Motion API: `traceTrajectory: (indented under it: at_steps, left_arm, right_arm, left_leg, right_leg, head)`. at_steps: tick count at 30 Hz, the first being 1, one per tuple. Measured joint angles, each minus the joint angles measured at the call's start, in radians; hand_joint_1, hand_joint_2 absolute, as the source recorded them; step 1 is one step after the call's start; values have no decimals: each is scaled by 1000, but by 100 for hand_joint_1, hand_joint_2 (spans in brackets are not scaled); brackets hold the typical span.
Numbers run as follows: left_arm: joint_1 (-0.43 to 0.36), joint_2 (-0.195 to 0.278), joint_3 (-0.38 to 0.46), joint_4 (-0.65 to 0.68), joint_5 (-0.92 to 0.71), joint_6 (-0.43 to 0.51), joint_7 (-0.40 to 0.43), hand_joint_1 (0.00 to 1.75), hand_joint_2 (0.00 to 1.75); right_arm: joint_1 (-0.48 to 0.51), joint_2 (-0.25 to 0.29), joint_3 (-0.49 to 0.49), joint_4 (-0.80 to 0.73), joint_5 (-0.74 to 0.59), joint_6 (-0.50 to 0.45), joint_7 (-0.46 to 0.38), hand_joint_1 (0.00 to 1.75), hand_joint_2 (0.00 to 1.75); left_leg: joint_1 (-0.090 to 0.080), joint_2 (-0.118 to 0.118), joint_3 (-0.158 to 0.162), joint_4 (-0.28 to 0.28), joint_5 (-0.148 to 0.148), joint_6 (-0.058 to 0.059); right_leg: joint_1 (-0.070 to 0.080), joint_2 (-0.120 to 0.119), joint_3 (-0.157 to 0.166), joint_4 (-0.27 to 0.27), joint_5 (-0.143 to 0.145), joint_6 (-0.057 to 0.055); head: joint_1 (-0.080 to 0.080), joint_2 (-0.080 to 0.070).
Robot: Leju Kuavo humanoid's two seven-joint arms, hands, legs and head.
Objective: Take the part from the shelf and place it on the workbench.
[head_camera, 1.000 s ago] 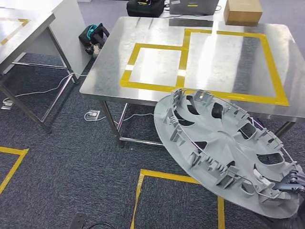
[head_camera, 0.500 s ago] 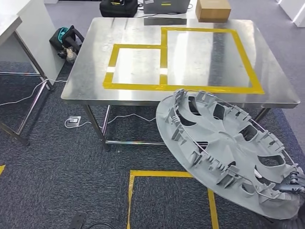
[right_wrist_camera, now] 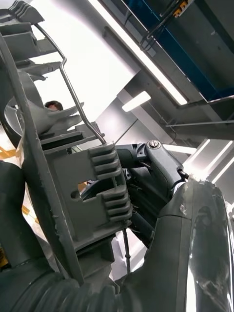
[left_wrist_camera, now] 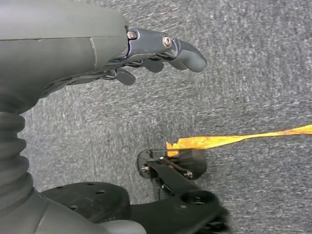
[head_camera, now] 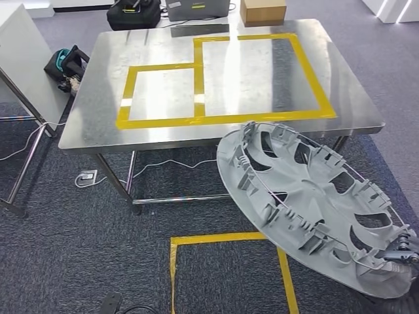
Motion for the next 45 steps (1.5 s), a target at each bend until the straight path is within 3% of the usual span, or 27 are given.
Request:
traceTrajectory:
  at_steps: [2, 3, 6, 11, 16, 18, 20, 21, 23, 25, 26, 27, 29, 30, 31, 33, 34, 35, 36, 38, 39, 40, 42, 43, 44, 45]
  left_arm:
    - [-2, 0, 0, 0, 0, 0, 0, 0, 175]
    - [-2, -2, 0, 0, 0, 0, 0, 0, 175]
    - [-3, -3, 0, 0, 0, 1, 0, 0, 175]
    - [-3, -3, 0, 0, 0, -3, 0, 0, 175]
    - [-3, -2, 0, 0, -10, -6, 3, 0, 175]
    - [-4, 1, 0, 0, -16, -5, 5, 0, 175]
    - [-4, 2, 0, 0, -24, -1, 2, 0, 175]
    - [-4, 2, 0, 0, -28, 2, 0, 0, 175]
    - [-4, 2, -1, 0, -32, 6, -3, 0, 175]
    - [-3, 2, 0, 0, -34, 9, -3, 0, 175]
    - [-2, 2, 0, 0, -37, 11, -3, 0, 175]
    - [0, 1, -1, 0, -40, 12, -3, 0, 175]
    - [5, 0, -2, 0, -49, 13, -3, 0, 175]
    - [6, 5, -2, 0, -51, 13, -3, 0, 175]
    - [5, 7, -2, 0, -52, 14, -3, 0, 175]
    - [2, 13, -2, 0, -53, 14, -3, 0, 175]
    - [1, 11, -3, 0, -53, 14, -3, 0, 175]
    - [0, 11, -3, 0, -53, 14, -3, 0, 175]
    - [-2, 11, -3, 0, -53, 14, -3, 0, 175]
    - [-4, 9, -3, 0, -53, 14, -3, 0, 175]
    - [-3, 8, -3, 0, -53, 14, -3, 0, 175]
    - [0, 8, -3, 0, -53, 14, -3, 0, 175]
    - [7, 7, -3, 0, -53, 14, -3, 0, 175]
    - [9, 7, -3, 0, -53, 14, -3, 0, 175]
    - [11, 7, -3, 0, -53, 14, -3, 0, 175]
    - [14, 7, -3, 0, -53, 14, -3, 0, 175]
  right_arm:
    - [0, 0, 0, 0, 0, 0, 0, 175, 175]
    - [0, 0, 0, 0, 0, 0, 0, 175, 175]
    - [2, 0, 0, 0, 0, 0, 0, 175, 175]
    - [0, 0, 0, 0, -4, 1, 3, 175, 175]
    - [-1, 0, 1, 0, -1, 9, 13, 175, 175]
    - [-1, 0, 1, 1, 0, 10, 17, 175, 175]
    - [-1, 0, 1, 2, 0, 10, 18, 175, 175]
    - [-1, 0, 1, 2, 0, 11, 19, 175, 175]
    - [-3, 0, 1, 3, 0, 13, 19, 175, 175]
    - [0, -1, 1, 3, 0, 15, 19, 175, 175]
    - [2, -1, 1, 3, 0, 17, 19, 175, 175]
    - [4, -1, 1, 3, -1, 20, 19, 175, 175]
    - [6, -1, 4, 3, -4, 25, 15, 175, 175]
    - [5, -1, 6, 4, -6, 26, 12, 175, 175]
    - [4, -1, 8, 6, -6, 27, 10, 175, 175]
    - [4, -1, 10, 8, -6, 27, 7, 175, 175]
    - [6, -1, 11, 7, -5, 27, 7, 175, 175]
    - [8, -1, 10, 7, -4, 26, 7, 175, 175]
    - [9, -1, 10, 6, -4, 26, 7, 175, 175]
    - [11, -1, 11, 5, -4, 26, 6, 175, 175]
    - [11, -1, 11, 5, -4, 26, 5, 175, 175]
    - [11, -1, 12, 5, -4, 26, 5, 175, 175]
    - [11, -1, 12, 5, -4, 26, 5, 175, 175]
    - [11, -1, 12, 5, -4, 26, 5, 175, 175]
    - [10, -1, 12, 5, -4, 26, 5, 175, 175]
    - [9, -1, 13, 5, -4, 27, 5, 175, 175]
  left_leg:
    - [3, -6, 53, -120, 45, 1]
    - [4, -9, 63, -148, 51, 0]
    - [3, -11, 63, -158, 50, 3]
    - [-2, -11, 62, -158, 52, 17]
    - [-5, -11, 61, -156, 52, 22]
    - [-10, -11, 63, -169, 45, 36]
    - [-10, -12, 79, -198, 42, 58]
    - [-8, -12, 91, -210, 45, 65]
    - [-4, -11, 110, -219, 46, 72]
    - [0, -10, 119, -218, 38, 66]
    - [4, -10, 126, -218, 33, 59]
    - [10, -10, 135, -217, 27, 51]
    - [29, -11, 160, -213, 7, 26]
    - [36, -12, 172, -206, -5, 10]
    - [39, -12, 177, -200, -17, -4]
    - [39, -12, 180, -194, -34, -22]
    - [40, -12, 178, -193, -33, -27]
    - [42, -13, 171, -177, -21, -30]
    - [44, -12, 150, -138, 0, -34]
    - [41, -11, 60, -5, 24, -34]
    - [37, -10, 7, 61, 8, -30]
    - [32, -10, -39, 106, -26, -24]
    - [21, -10, -94, 119, -100, -7]
    - [14, -11, -105, 91, -114, 3]
    - [7, -11, -109, 46, -94, 15]
    - [-2, -12, -110, -13, -27, 28]
  right_leg:
    - [4, 6, -2, 4, -3, 6]
    - [6, 8, -4, 6, -3, 5]
    - [8, 10, -5, -1, 2, 0]
    - [5, 8, 2, -15, 11, 15]
    - [0, 8, 2, -20, 14, 32]
    - [-3, 8, 6, -23, 26, 47]
    - [-5, 4, 7, -16, 41, 60]
    - [-5, 2, -1, 1, 37, 58]
    - [-5, -2, -42, 81, -18, 46]
    - [-8, -2, -111, 208, -76, 46]
    - [-11, -2, -135, 245, -84, 51]
    - [-15, -2, -141, 247, -74, 59]
    - [-32, -6, -98, 146, -10, 83]
    - [-41, -5, -72, 86, 15, 100]
    - [-47, -1, -53, 43, 21, 102]
    - [-52, 11, -49, 26, 7, 86]
    - [-51, 16, -47, 34, -2, 67]
    - [-51, 18, -43, 36, -4, 57]
    - [-48, 18, -35, 35, -11, 50]
    - [-41, 16, -8, 21, -26, 35]
    - [-37, 15, 10, 11, -34, 30]
    - [-32, 16, 32, -1, -44, 25]
    - [-21, 20, 85, -23, -66, 19]
    - [-16, 22, 113, -32, -80, 17]
    - [-11, 24, 140, -41, -95, 16]
    - [-7, 25, 165, -48, -112, 14]
  head:
    - [-1, 0]
    - [-2, 0]
    - [0, 0]
    - [0, 0]
    - [0, 0]
    - [-1, 0]
    - [-1, 0]
    - [1, 0]
    - [5, 0]
    - [7, 0]
    - [7, 0]
    - [7, 0]
    - [8, 0]
    - [13, 0]
    - [20, 0]
    - [25, 0]
    - [20, 0]
    - [13, 0]
    - [9, 0]
    - [2, 0]
    - [0, 0]
    - [-1, 0]
    - [-3, 0]
    - [-4, 0]
    - [-4, 0]
    - [-4, 0]
